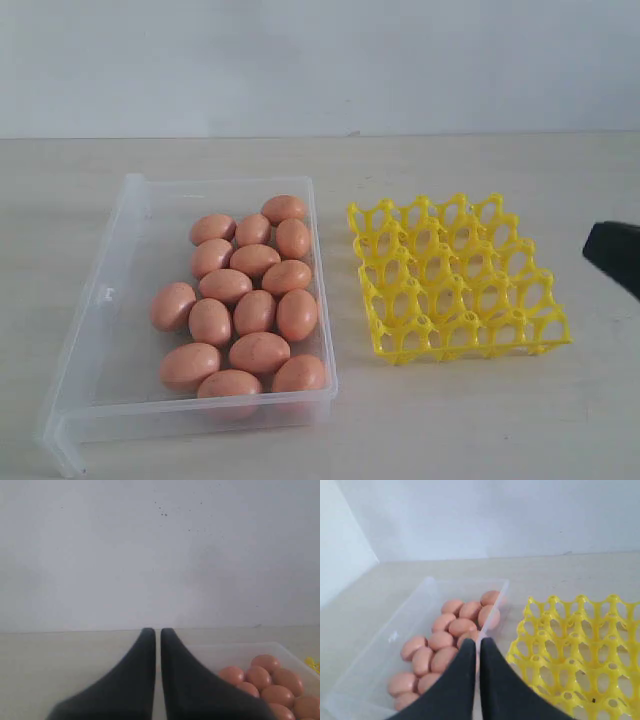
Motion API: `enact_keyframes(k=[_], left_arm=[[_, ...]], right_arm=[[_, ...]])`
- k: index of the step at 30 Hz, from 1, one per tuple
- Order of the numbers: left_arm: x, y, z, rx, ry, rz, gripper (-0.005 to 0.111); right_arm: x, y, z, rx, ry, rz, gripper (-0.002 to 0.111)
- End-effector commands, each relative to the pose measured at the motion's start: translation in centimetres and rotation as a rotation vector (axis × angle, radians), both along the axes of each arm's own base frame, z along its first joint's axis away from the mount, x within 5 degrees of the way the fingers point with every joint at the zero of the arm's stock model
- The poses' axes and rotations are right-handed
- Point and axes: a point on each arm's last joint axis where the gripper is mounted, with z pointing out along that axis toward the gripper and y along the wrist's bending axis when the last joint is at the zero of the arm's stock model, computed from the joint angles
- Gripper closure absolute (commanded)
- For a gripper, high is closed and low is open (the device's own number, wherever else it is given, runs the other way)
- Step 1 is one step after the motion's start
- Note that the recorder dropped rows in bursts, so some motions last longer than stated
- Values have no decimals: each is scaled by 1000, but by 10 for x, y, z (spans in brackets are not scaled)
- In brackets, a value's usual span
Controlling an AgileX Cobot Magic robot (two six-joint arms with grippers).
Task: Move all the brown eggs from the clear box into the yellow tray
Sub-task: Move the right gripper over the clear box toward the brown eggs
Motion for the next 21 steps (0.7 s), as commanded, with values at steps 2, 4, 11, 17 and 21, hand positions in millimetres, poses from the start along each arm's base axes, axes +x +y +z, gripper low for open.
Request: enact_keyframes(k=[2,4,11,17,21], left_arm=[[0,0,2,-1,-13,2,103],[0,0,2,-1,-13,2,103],[0,0,2,-1,-13,2,103],[0,0,2,-1,-13,2,103],[0,0,2,-1,-13,2,103]], right_arm=[[4,8,34,36,-67,54,108],[10,31,54,-84,-162,270,108],[99,116,25,-356,-45,803,108],[151,160,-30,-501,-85,979,108],[152,183,-47,-945,-422,924,108]])
